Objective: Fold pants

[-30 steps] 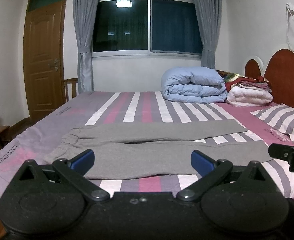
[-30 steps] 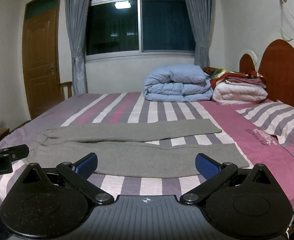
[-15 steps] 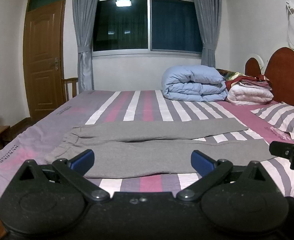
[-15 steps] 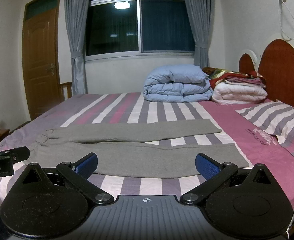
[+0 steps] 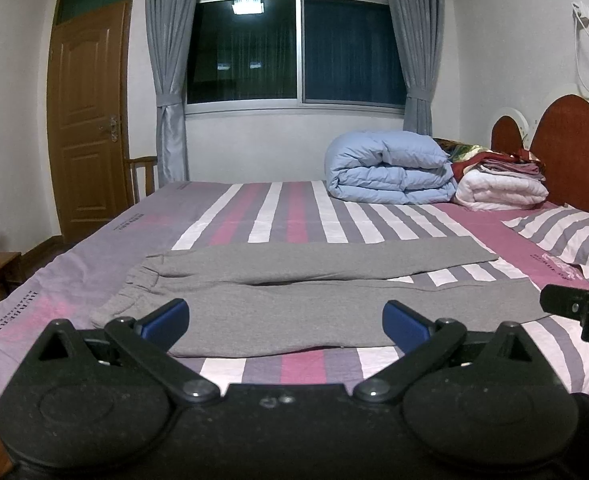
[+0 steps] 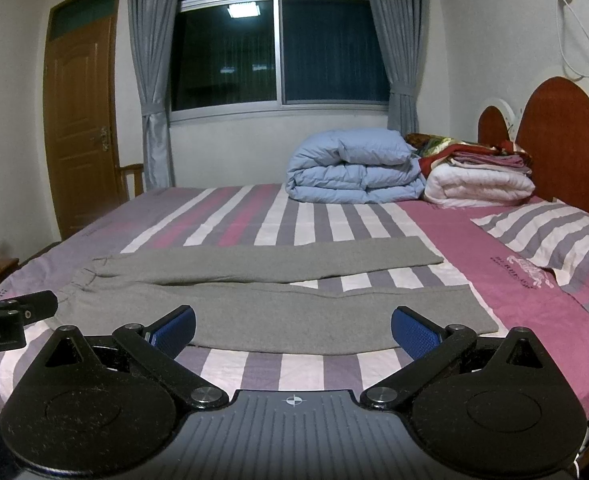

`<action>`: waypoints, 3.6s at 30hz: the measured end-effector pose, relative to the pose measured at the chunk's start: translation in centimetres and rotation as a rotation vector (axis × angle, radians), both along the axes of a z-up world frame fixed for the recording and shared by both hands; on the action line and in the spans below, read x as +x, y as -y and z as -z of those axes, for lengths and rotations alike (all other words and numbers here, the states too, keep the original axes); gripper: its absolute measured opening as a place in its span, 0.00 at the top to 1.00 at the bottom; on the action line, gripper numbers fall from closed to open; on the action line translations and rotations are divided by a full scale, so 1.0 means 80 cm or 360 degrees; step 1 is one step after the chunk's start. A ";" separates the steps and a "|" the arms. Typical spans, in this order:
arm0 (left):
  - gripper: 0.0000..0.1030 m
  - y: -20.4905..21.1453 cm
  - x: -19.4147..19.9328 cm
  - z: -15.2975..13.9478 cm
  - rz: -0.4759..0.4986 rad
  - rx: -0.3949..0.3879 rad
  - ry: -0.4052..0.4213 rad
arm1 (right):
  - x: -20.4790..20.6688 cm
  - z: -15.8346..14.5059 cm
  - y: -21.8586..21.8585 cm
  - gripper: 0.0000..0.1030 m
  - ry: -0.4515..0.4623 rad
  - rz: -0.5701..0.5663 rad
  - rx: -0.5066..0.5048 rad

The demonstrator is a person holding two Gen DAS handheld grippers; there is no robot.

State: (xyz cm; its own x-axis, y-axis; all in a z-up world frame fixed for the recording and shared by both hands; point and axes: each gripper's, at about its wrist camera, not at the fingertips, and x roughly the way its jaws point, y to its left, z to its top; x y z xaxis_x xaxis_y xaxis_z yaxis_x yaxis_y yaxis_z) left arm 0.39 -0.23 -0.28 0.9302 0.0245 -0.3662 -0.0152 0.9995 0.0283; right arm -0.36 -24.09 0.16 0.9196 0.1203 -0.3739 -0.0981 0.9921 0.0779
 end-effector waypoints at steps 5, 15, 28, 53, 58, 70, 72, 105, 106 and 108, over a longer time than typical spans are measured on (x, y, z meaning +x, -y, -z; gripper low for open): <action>0.06 0.000 0.000 0.000 0.0005 -0.0002 -0.0003 | 0.000 0.000 0.000 0.00 -0.0001 -0.0001 0.0001; 0.06 0.001 -0.001 0.000 0.0002 0.0001 -0.0002 | -0.001 0.000 0.001 0.00 -0.0002 -0.0001 0.0003; 0.06 0.001 -0.001 0.000 0.0006 0.0004 -0.0004 | -0.001 0.001 0.001 0.00 -0.0001 0.0000 0.0004; 0.06 -0.203 0.245 -0.014 -0.0210 0.0101 -0.0168 | 0.265 -0.031 -0.039 0.00 -0.0040 -0.0345 0.0044; 0.06 -0.270 0.362 0.010 -0.0188 0.0192 -0.0305 | 0.393 0.001 -0.077 0.00 -0.0162 -0.0419 -0.0056; 0.31 -0.373 0.605 0.147 -0.0029 0.0138 -0.0702 | 0.672 0.140 -0.164 0.00 -0.0405 -0.0616 -0.0228; 0.31 -0.373 0.622 0.162 -0.0027 0.0157 -0.0738 | 0.700 0.158 -0.175 0.12 -0.0427 -0.0660 -0.0251; 0.69 -0.432 0.678 0.186 0.0154 -0.0154 -0.0705 | 0.777 0.217 -0.267 0.95 -0.0650 -0.1129 -0.0461; 0.71 -0.432 0.673 0.182 0.0158 -0.0167 -0.0669 | 0.770 0.212 -0.266 0.96 -0.0623 -0.1122 -0.0464; 0.72 -0.431 0.656 0.169 0.0186 -0.0174 -0.0569 | 0.754 0.196 -0.261 0.96 -0.0578 -0.1115 -0.0444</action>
